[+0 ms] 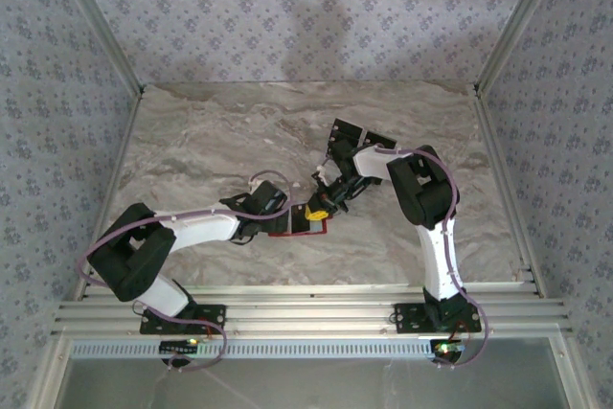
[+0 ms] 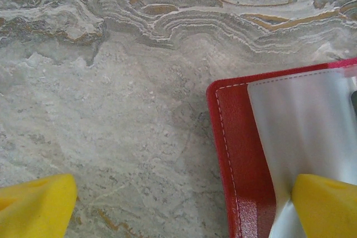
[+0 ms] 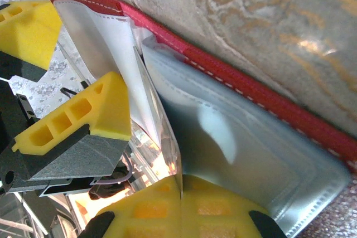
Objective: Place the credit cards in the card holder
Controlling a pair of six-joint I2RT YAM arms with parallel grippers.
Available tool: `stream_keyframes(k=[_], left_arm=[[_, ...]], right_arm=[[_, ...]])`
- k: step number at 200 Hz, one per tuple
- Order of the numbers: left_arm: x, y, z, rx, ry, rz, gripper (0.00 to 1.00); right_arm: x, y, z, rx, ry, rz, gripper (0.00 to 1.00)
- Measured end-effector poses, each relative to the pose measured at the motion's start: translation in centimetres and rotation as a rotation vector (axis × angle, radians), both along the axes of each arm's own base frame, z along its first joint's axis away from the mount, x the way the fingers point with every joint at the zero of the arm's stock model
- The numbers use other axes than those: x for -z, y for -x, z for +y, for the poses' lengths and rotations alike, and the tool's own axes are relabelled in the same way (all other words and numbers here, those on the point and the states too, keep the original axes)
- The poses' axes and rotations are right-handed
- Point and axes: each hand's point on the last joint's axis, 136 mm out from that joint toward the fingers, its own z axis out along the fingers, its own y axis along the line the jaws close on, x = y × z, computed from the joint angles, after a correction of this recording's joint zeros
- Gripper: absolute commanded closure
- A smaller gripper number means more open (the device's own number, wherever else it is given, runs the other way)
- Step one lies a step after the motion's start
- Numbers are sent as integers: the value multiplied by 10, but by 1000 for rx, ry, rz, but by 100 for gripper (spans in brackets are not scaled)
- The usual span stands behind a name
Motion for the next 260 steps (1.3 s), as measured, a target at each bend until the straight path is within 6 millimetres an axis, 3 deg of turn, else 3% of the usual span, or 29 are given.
stream_keyframes(k=[260], left_arm=[[0, -1, 0, -1, 6, -7, 0]], right_arm=[[1, -4, 4, 67, 34, 9, 100]])
